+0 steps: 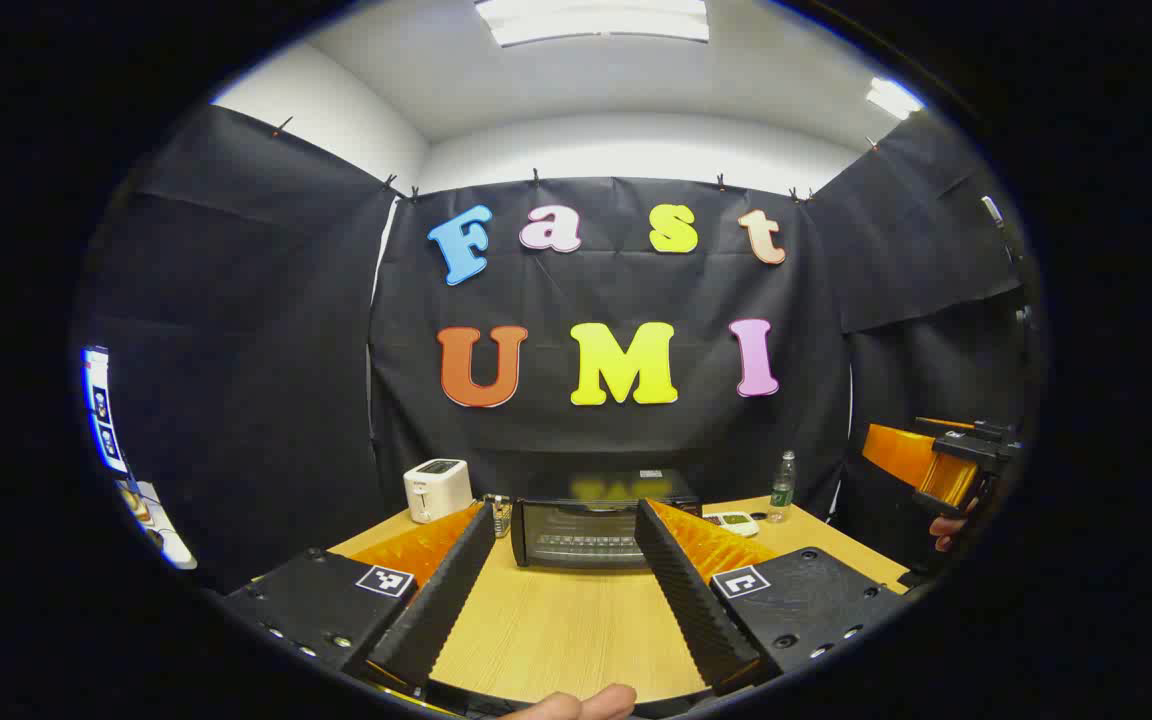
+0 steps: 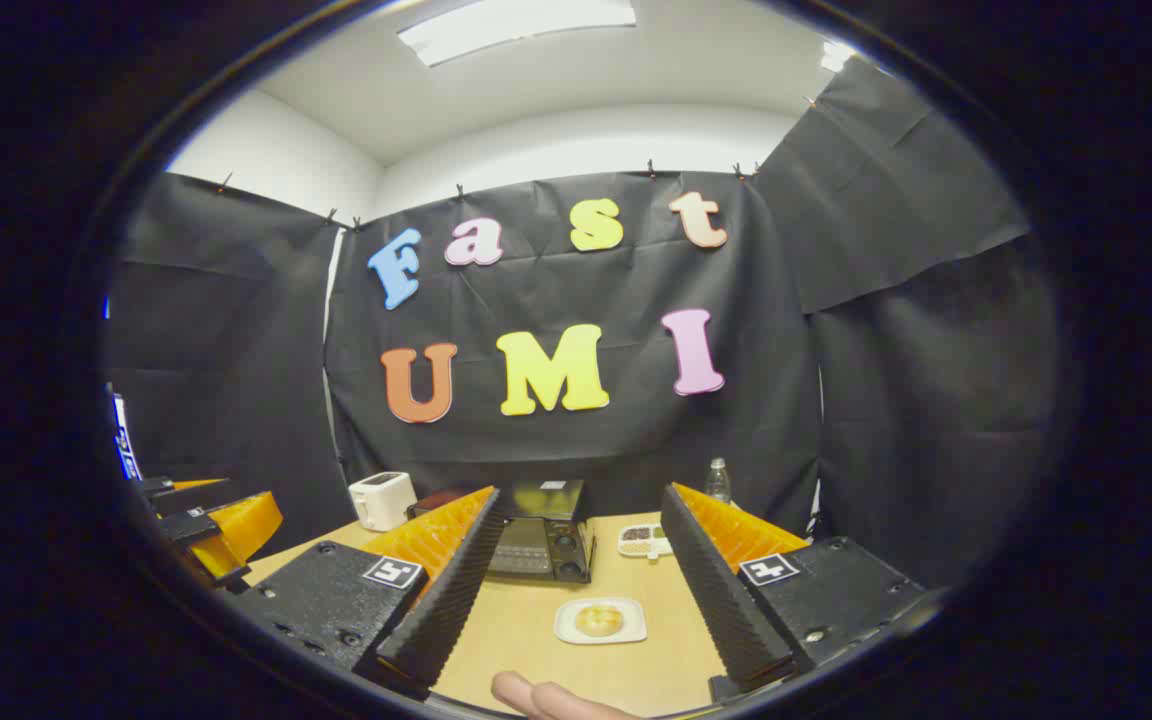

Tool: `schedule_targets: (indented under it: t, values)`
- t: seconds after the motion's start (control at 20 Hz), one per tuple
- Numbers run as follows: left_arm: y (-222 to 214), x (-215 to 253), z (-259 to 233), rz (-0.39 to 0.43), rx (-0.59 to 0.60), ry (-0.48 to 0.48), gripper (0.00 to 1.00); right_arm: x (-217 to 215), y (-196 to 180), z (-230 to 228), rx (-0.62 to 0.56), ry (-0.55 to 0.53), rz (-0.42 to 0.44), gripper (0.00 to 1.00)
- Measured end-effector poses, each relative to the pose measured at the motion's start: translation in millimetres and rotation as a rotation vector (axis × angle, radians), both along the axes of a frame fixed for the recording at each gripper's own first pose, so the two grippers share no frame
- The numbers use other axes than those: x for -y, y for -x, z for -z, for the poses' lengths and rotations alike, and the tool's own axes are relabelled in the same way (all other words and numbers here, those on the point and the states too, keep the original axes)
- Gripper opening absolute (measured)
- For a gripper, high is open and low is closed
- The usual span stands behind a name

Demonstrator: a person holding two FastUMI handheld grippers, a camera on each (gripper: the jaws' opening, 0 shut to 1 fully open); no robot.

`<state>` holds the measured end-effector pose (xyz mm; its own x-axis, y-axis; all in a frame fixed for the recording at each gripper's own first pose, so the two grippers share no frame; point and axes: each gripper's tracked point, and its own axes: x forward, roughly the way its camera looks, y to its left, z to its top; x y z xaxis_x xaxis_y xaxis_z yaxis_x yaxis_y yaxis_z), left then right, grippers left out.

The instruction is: Open the electric oven with the left hand, put the food in, and close the electric oven.

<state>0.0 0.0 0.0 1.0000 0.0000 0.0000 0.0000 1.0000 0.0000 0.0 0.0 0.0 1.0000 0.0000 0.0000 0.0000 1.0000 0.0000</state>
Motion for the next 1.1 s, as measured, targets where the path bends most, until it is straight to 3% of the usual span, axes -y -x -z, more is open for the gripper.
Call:
schedule_targets:
  t: [0.75,1.1]
  values:
    - [2,-2,8,0.022,-0.009,0.039,0.93,15,2,6,0.002,0.004,0.007,0.97]
    - [-31,-6,16,0.008,-0.019,0.047,0.93,20,-7,19,-0.009,0.013,0.004,0.97]
